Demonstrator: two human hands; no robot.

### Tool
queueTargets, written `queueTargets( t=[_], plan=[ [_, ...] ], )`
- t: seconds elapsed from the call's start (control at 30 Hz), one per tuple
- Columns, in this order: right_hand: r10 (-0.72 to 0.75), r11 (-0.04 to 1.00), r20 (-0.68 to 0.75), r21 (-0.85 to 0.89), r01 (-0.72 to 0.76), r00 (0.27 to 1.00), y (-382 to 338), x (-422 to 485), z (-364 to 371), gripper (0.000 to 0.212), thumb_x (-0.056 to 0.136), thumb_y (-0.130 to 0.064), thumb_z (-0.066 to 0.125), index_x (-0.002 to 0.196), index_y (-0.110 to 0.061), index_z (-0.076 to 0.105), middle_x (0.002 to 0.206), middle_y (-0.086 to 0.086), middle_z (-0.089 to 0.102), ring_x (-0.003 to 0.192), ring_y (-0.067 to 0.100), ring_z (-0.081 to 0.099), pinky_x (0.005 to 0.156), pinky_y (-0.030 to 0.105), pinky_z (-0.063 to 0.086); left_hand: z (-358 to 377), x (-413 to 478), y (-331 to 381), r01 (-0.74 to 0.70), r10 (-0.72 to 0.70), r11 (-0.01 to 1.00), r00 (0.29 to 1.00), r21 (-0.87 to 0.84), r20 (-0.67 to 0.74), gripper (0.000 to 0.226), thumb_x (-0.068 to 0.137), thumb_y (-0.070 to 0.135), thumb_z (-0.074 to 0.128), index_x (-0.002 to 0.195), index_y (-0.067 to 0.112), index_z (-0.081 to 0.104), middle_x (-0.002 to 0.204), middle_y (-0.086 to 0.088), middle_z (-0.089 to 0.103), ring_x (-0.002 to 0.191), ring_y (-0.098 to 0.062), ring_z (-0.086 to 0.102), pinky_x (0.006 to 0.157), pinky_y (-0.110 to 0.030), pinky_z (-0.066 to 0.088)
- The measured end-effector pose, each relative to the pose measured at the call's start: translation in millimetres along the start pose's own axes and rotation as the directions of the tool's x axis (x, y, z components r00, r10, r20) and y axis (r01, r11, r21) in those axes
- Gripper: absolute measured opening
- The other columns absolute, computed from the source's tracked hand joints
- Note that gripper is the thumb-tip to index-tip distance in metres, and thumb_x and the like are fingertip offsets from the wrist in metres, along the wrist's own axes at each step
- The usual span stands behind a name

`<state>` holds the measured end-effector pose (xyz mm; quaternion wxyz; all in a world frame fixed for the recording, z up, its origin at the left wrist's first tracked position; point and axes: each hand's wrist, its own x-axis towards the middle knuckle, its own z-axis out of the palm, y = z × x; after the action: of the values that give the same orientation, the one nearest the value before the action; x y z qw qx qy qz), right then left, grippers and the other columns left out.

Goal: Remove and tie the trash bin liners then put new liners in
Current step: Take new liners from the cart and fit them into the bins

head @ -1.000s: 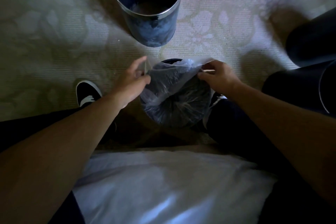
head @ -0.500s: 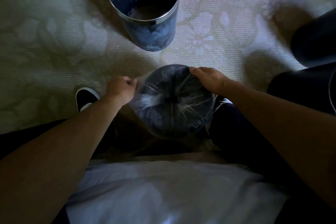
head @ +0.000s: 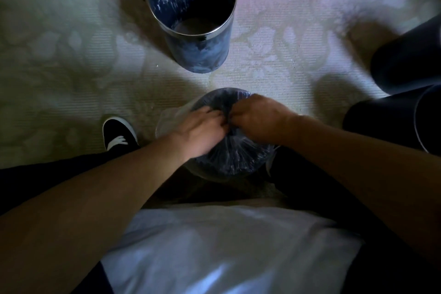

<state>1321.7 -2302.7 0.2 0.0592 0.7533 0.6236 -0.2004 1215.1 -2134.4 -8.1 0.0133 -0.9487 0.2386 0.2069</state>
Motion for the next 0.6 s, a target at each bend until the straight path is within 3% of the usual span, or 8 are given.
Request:
queueTargets(
  t=[0.07, 0.13, 0.2, 0.27, 0.4, 0.5, 0.57, 0.6],
  plan=[
    [-0.012, 0.997, 0.150, -0.074, 0.023, 0.989, -7, -5, 8, 0.056, 0.092, -0.046, 0.032, 0.133, -0.024, 0.062, 0.141, 0.004, 0.058, 0.137, 0.029, 0.047, 0.113, 0.044, 0.036, 0, -6, 2, 0.013, -0.029, 0.997, 0.974, 0.072, 0.226, 0.063, 0.089, 0.048, 0.063, 0.144, 0.024, 0.046, 0.147, -0.002, 0.049, 0.148, -0.029, 0.029, 0.123, -0.052, 0.010],
    [0.053, 0.987, 0.286, -0.161, -0.007, 0.957, -6, -15, 12, 0.064, 0.093, -0.061, 0.028, 0.147, -0.033, 0.048, 0.153, 0.002, 0.045, 0.147, 0.029, 0.032, 0.122, 0.045, 0.020, -2, -14, -1, 0.009, -0.055, 0.991, 0.940, 0.134, 0.337, 0.078, 0.083, 0.068, 0.057, 0.149, 0.031, 0.040, 0.153, -0.004, 0.043, 0.152, -0.034, 0.018, 0.121, -0.061, -0.004],
    [0.084, 0.963, 0.376, -0.270, 0.023, 0.923, -5, -22, 11, 0.069, 0.089, -0.073, 0.035, 0.146, -0.036, 0.047, 0.153, 0.001, 0.044, 0.147, 0.029, 0.028, 0.124, 0.045, 0.011, 0, -22, -9, 0.000, -0.072, 0.983, 0.922, 0.185, 0.381, 0.079, 0.080, 0.081, 0.045, 0.146, 0.038, 0.044, 0.154, -0.008, 0.041, 0.152, -0.037, 0.012, 0.117, -0.067, -0.009],
    [0.128, 0.930, 0.447, -0.364, 0.049, 0.885, -7, -26, 9, 0.075, 0.089, -0.079, 0.029, 0.144, -0.034, 0.051, 0.153, 0.002, 0.045, 0.147, 0.029, 0.026, 0.124, 0.047, 0.006, 0, -28, -18, -0.003, -0.099, 0.973, 0.897, 0.229, 0.432, 0.082, 0.077, 0.088, 0.034, 0.140, 0.038, 0.053, 0.157, -0.011, 0.037, 0.154, -0.036, 0.002, 0.114, -0.068, -0.012],
    [0.223, 0.912, 0.525, -0.410, 0.014, 0.822, -13, -30, 1, 0.088, 0.090, -0.081, 0.024, 0.151, -0.021, 0.044, 0.157, 0.002, 0.041, 0.151, 0.029, 0.019, 0.125, 0.048, -0.002, -6, -34, -20, -0.047, -0.080, 0.970, 0.863, 0.238, 0.499, 0.090, 0.075, 0.092, 0.030, 0.137, 0.034, 0.056, 0.162, -0.011, 0.029, 0.153, -0.034, -0.011, 0.112, -0.068, -0.016],
    [0.138, 0.947, 0.473, -0.319, 0.023, 0.870, -10, -29, 0, 0.085, 0.089, -0.077, 0.014, 0.133, -0.025, 0.064, 0.139, 0.000, 0.059, 0.140, 0.027, 0.038, 0.124, 0.049, 0.009, -10, -38, -15, -0.061, -0.034, 0.976, 0.906, 0.208, 0.423, 0.091, 0.071, 0.094, 0.030, 0.134, 0.035, 0.059, 0.153, -0.011, 0.042, 0.153, -0.039, 0.003, 0.114, -0.067, -0.014],
    [0.064, 0.957, 0.356, -0.285, 0.043, 0.932, -7, -21, -2, 0.078, 0.086, -0.063, 0.012, 0.106, -0.025, 0.077, 0.112, 0.001, 0.070, 0.117, 0.026, 0.057, 0.115, 0.047, 0.030, -9, -36, -7, -0.060, 0.036, 0.991, 0.979, 0.119, 0.199, 0.075, 0.079, 0.078, 0.031, 0.120, 0.028, 0.069, 0.128, -0.012, 0.061, 0.142, -0.038, 0.035, 0.120, -0.061, 0.003],
    [0.051, 0.968, 0.277, -0.252, 0.022, 0.959, -6, -16, -3, 0.066, 0.085, -0.054, 0.021, 0.096, -0.024, 0.078, 0.102, 0.001, 0.071, 0.105, 0.026, 0.063, 0.106, 0.044, 0.041, -8, -33, 0, -0.033, 0.029, 0.999, 0.996, 0.043, 0.079, 0.067, 0.083, 0.067, 0.033, 0.117, 0.023, 0.068, 0.117, -0.011, 0.065, 0.132, -0.035, 0.047, 0.120, -0.054, 0.015]
  ],
)
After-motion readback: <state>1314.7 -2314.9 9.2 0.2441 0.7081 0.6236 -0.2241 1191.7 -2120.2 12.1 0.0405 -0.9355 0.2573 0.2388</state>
